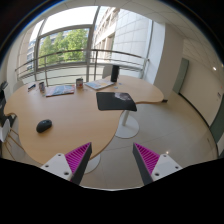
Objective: Arrange mouse
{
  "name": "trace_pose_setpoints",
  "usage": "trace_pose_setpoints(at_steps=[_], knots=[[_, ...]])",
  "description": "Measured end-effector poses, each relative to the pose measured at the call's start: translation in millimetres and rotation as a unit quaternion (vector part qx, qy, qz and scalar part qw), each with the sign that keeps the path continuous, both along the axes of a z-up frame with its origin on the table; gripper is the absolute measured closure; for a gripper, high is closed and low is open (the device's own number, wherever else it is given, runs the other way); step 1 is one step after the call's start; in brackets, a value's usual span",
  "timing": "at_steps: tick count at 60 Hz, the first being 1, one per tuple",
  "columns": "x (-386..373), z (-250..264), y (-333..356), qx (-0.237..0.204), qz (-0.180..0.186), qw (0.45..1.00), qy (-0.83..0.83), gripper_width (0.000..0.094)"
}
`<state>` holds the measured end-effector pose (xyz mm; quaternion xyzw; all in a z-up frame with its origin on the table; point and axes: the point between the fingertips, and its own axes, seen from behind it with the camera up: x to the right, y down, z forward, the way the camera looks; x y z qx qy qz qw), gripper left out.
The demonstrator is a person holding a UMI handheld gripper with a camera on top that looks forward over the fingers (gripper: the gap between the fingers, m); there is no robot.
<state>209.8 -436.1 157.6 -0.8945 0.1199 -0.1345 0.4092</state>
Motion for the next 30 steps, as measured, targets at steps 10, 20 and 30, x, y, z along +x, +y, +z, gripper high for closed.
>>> trace_pose_setpoints(at_steps=[10,20,30], knots=[[-19.1,-30.4,-13.4,-0.031,-0.001,0.999,0.008,0.0086],[-105.2,-86.5,-7.7,-0.045,0.031,0.998,0.040,0.0090],[-212.1,-133.1,42.3,-0.023,0.086,0.993,0.080,0.0086]])
